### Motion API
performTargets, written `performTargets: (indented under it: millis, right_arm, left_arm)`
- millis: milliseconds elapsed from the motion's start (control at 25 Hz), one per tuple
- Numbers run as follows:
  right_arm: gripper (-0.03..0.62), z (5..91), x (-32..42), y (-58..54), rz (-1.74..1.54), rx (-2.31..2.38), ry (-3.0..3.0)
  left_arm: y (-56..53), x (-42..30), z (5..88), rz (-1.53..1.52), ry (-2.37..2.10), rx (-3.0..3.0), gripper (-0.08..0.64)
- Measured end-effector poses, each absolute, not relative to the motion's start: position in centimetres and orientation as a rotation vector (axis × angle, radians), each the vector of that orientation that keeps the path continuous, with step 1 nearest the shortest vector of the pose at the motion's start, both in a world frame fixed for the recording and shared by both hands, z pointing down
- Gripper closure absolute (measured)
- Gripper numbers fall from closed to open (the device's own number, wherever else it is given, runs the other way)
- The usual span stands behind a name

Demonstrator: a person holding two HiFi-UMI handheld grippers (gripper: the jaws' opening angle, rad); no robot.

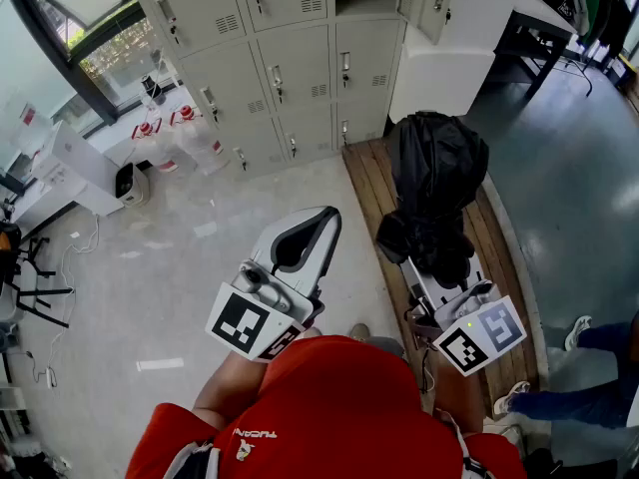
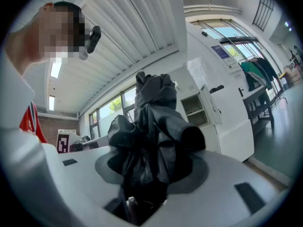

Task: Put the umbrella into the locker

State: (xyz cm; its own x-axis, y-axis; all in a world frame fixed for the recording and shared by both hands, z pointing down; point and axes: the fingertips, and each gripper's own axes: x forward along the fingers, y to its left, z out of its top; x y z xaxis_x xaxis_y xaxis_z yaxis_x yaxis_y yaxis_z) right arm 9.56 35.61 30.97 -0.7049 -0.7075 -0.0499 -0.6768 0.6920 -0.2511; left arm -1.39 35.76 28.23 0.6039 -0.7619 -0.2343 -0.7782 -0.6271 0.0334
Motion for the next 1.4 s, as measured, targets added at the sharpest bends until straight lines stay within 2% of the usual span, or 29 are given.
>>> performTargets:
  millis: [560,1400]
  right_arm:
    - [0.387,31.2,10.4,35.2,-0.326,-1.126,2.764]
    - [0.387,31.0,17.6,32.1,-0.296,-1.05,2.817]
  left_arm:
    - [35.3,-0.1,28.8,0.343,1.318,-2.76,0.555]
    - [32.5,5.5,28.4,0.27,1.421,-2.658,0.555]
